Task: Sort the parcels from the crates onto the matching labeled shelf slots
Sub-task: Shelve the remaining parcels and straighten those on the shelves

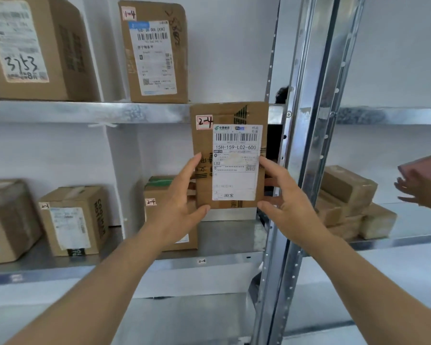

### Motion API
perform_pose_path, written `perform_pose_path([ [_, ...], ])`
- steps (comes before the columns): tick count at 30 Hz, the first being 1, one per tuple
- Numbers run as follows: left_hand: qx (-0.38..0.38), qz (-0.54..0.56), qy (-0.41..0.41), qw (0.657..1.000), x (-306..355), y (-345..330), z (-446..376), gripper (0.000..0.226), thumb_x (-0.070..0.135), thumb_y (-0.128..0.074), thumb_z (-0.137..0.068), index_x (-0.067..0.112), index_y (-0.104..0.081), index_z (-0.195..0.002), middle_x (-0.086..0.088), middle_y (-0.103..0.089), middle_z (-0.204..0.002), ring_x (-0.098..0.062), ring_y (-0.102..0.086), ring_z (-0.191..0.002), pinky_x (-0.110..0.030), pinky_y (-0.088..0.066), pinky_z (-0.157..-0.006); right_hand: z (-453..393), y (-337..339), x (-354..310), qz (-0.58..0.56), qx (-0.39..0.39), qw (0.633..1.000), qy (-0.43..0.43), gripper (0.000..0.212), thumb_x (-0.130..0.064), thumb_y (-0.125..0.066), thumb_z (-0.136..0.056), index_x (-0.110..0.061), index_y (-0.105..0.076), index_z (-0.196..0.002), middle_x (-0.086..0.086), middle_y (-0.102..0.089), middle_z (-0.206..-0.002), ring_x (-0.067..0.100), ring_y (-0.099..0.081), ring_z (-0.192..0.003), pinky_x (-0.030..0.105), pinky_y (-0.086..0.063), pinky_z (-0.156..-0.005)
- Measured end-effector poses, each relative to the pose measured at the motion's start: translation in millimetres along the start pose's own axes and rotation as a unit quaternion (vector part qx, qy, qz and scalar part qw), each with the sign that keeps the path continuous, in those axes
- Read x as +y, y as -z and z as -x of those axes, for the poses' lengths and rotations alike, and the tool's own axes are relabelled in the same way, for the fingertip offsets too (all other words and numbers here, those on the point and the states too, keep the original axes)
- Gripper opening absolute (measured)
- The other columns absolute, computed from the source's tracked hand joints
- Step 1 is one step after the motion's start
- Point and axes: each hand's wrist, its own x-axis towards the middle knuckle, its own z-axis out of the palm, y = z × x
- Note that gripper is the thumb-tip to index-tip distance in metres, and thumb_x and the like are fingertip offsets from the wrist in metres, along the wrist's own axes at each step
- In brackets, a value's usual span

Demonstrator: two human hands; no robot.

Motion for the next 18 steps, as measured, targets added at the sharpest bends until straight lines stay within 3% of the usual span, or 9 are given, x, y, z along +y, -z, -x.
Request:
perform_pose_path([
  [2, -0.021, 0.019, 0.014, 0.999, -15, -14, 5, 0.102, 0.007, -0.071, -0.082, 0.072, -0.002, -0.121, 0.032, -0.026, -0.132, 0.022, -0.038, -0.111, -0.025, -0.038, -0.104, 6, -7, 17, -0.002, -0.009, 1.0, -0.022, 0.088, 0.006, -0.06, -0.086, -0.062, -0.025, -0.129, -0.018, -0.039, -0.14, 0.0, -0.042, -0.125, 0.018, -0.049, -0.093],
  [5, -0.035, 0.032, 0.033, 0.998, -34, -33, 8, 0.1, 0.005, -0.071, -0.081, 0.069, -0.006, -0.122, 0.034, -0.028, -0.129, 0.028, -0.038, -0.106, -0.023, -0.042, -0.099, 13, -19, 41, -0.008, -0.011, 0.999, -0.049, 0.089, 0.008, -0.062, -0.084, -0.06, -0.026, -0.128, -0.014, -0.04, -0.14, 0.005, -0.044, -0.126, 0.025, -0.051, -0.094],
  [7, -0.04, 0.038, 0.052, 0.997, -43, -44, 11, 0.097, 0.005, -0.071, -0.081, 0.066, -0.008, -0.122, 0.025, -0.032, -0.132, 0.017, -0.044, -0.109, -0.023, -0.042, -0.099, 16, -28, 58, 0.002, -0.012, 0.998, -0.06, 0.089, 0.007, -0.063, -0.083, -0.059, -0.025, -0.13, -0.012, -0.042, -0.14, 0.006, -0.045, -0.125, 0.028, -0.051, -0.095],
  [11, -0.043, 0.046, 0.08, 0.995, -72, -67, 21, 0.099, 0.005, -0.072, -0.08, 0.07, -0.008, -0.12, 0.017, -0.034, -0.142, -0.008, -0.046, -0.124, -0.037, -0.044, -0.104, 23, -50, 85, 0.001, -0.022, 0.994, -0.103, 0.087, 0.007, -0.061, -0.085, -0.06, -0.025, -0.126, -0.009, -0.045, -0.14, 0.01, -0.047, -0.126, 0.034, -0.051, -0.097],
  [15, -0.049, 0.072, 0.098, 0.991, -107, -92, 25, 0.101, 0.003, -0.071, -0.081, 0.075, -0.01, -0.118, 0.02, -0.033, -0.14, -0.011, -0.044, -0.129, -0.041, -0.043, -0.105, 29, -73, 113, 0.008, -0.031, 0.989, -0.146, 0.077, 0.003, -0.059, -0.088, -0.05, -0.025, -0.132, -0.013, -0.043, -0.139, 0.015, -0.046, -0.129, 0.038, -0.049, -0.098],
  [18, -0.057, 0.089, 0.111, 0.988, -125, -110, 25, 0.096, 0.0, -0.069, -0.081, 0.066, -0.013, -0.123, 0.02, -0.032, -0.139, -0.005, -0.041, -0.127, -0.042, -0.045, -0.103, 30, -86, 134, 0.029, -0.036, 0.983, -0.178, 0.075, 0.001, -0.059, -0.089, -0.046, -0.023, -0.135, -0.007, -0.042, -0.142, 0.018, -0.044, -0.131, 0.042, -0.049, -0.096],
])
